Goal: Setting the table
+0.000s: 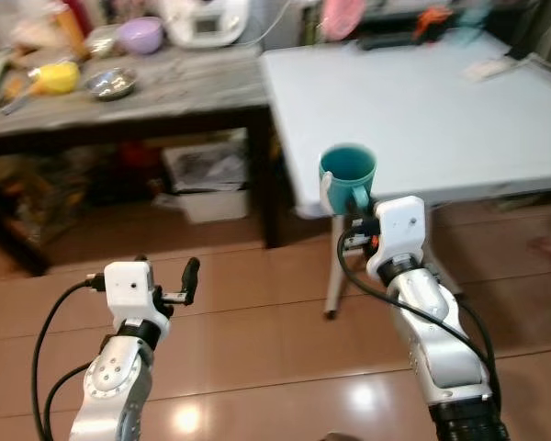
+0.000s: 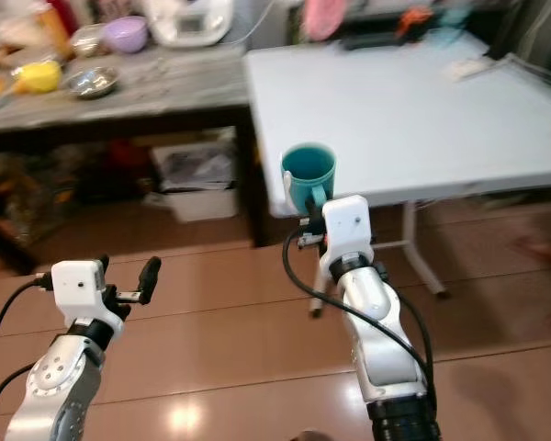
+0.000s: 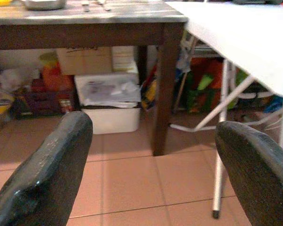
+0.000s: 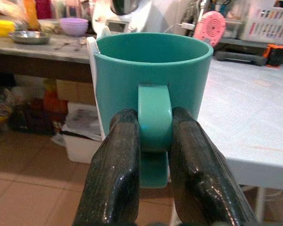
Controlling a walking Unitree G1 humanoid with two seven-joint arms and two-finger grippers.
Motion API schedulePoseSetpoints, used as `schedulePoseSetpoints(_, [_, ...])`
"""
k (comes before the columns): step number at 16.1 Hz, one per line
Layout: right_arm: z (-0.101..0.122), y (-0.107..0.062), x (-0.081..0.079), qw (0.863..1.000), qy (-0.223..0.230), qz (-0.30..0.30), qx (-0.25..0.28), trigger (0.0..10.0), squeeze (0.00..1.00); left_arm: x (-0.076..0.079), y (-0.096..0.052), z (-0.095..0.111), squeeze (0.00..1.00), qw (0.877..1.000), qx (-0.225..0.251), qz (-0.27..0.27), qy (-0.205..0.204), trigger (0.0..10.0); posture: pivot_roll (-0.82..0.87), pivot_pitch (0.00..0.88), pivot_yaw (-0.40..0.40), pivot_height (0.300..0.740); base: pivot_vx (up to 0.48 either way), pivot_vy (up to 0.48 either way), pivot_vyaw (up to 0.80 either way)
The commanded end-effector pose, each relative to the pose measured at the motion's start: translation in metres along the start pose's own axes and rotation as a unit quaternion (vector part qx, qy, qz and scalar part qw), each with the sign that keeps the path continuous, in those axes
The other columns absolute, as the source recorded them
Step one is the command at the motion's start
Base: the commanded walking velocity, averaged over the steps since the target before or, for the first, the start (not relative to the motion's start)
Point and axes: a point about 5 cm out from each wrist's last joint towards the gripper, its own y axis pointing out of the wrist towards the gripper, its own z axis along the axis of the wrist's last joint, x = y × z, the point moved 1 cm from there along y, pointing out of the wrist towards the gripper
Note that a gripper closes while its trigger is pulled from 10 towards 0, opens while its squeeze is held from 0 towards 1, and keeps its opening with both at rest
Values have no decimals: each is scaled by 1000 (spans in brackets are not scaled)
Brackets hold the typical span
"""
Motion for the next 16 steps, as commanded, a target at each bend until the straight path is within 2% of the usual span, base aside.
schedulePoseSetpoints(1, [0, -1, 3, 1000, 3, -5, 2, 10000, 0, 2, -1, 0, 0, 1000, -2, -4, 8, 10000, -152, 114, 63, 740, 0, 480, 0])
schedulePoseSetpoints(11, [0, 0, 3, 1000, 4, -4, 4, 10000, 0, 4, 2, -1, 0, 1000, -3, -6, 6, 10000, -152, 108, 65, 740, 0, 480, 0])
schedulePoseSetpoints(16, [0, 1, 4, 1000, 1, -4, 4, 10000, 0, 6, 2, 2, 0, 1000, 5, -18, -3, 10000, -153, 106, 64, 740, 0, 0, 0])
